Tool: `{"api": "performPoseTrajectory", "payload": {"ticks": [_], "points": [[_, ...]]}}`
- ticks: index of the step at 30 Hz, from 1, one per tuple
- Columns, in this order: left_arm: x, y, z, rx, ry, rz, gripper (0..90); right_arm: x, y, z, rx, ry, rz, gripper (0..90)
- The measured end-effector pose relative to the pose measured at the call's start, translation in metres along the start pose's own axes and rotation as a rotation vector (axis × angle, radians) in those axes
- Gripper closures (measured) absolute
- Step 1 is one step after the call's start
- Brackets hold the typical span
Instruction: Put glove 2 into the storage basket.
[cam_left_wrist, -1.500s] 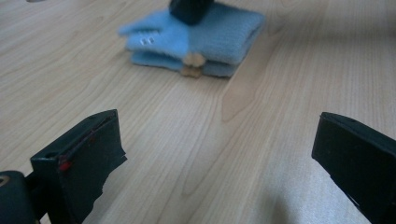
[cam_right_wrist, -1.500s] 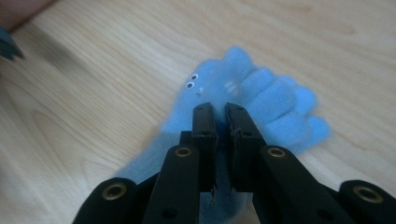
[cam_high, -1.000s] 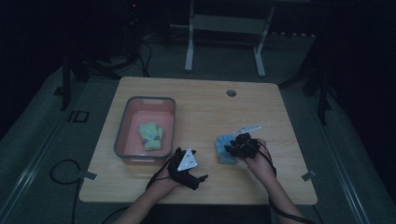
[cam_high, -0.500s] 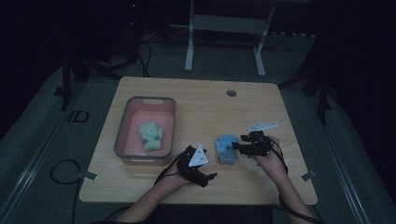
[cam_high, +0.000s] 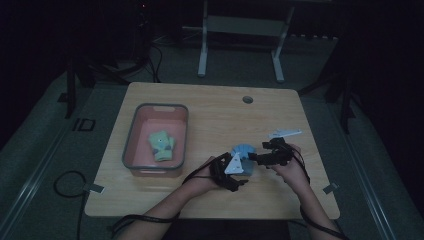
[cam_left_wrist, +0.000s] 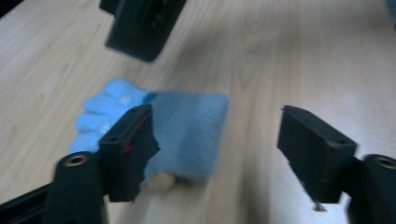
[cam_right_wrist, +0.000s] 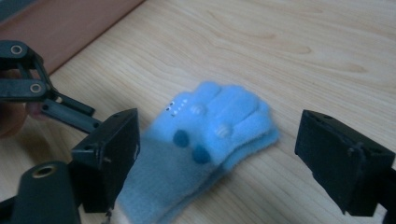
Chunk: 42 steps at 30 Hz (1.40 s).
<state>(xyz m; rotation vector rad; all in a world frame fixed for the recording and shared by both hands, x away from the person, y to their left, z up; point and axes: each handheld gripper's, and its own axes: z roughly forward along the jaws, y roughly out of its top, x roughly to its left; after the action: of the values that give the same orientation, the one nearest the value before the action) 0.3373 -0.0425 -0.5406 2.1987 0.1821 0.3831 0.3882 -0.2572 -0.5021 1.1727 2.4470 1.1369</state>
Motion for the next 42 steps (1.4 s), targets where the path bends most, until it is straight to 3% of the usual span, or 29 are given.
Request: {"api": "performPoseTrajectory", "payload": {"ticks": [2, 9, 16, 23, 26, 33, 36, 42], "points": [[0.003, 0.0, 0.007, 0.022, -0.003, 0.023, 31.8, -0.003, 0.0, 0.002, -0.02, -0.02, 0.0, 22.6], [0.007, -0.003, 0.027, 0.088, -0.038, 0.05, 42.2, -0.015, 0.002, 0.027, 0.022, -0.051, 0.014, 29.5], [0.01, -0.001, 0.038, 0.139, 0.004, 0.054, 50.2, -0.019, -0.005, 0.05, 0.07, -0.07, 0.027, 29.6], [0.013, -0.002, 0.037, 0.138, 0.011, 0.043, 65.5, -0.019, -0.011, 0.057, 0.094, -0.084, 0.028, 29.3], [0.014, -0.004, 0.036, 0.137, 0.011, 0.041, 69.0, -0.017, -0.01, 0.057, 0.099, -0.065, 0.025, 36.7], [0.016, -0.003, 0.035, 0.145, 0.003, 0.027, 72.3, -0.012, -0.009, 0.06, 0.096, 0.022, 0.029, 68.6], [0.016, -0.004, 0.034, 0.143, 0.002, 0.019, 73.2, -0.009, -0.009, 0.062, 0.097, 0.056, 0.043, 73.9], [0.016, -0.002, 0.027, 0.163, 0.02, 0.017, 74.8, -0.007, -0.006, 0.064, 0.081, 0.077, 0.073, 76.9]]}}
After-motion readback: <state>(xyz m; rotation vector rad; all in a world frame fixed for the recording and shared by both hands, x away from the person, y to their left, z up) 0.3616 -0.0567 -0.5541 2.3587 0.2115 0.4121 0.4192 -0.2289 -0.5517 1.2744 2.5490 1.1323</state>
